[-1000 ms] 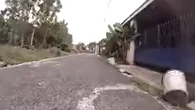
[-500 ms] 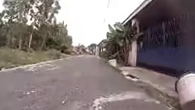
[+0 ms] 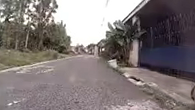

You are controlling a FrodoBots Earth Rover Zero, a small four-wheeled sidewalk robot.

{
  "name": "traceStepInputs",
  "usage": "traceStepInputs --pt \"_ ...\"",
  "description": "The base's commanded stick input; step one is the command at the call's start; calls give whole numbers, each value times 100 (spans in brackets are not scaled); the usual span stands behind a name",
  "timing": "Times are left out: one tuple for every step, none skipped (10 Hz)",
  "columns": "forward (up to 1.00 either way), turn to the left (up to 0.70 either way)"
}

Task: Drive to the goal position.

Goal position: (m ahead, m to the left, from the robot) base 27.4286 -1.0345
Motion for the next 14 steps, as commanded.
traceStepInputs --pt "70 0" --pt "70 0" --pt "70 0" --pt "70 0" --pt "70 0" --pt "70 0" --pt "70 0" --pt "70 0" --pt "70 0" --pt "70 0" --pt "70 0" --pt "70 0" --pt "70 0" --pt "70 0"
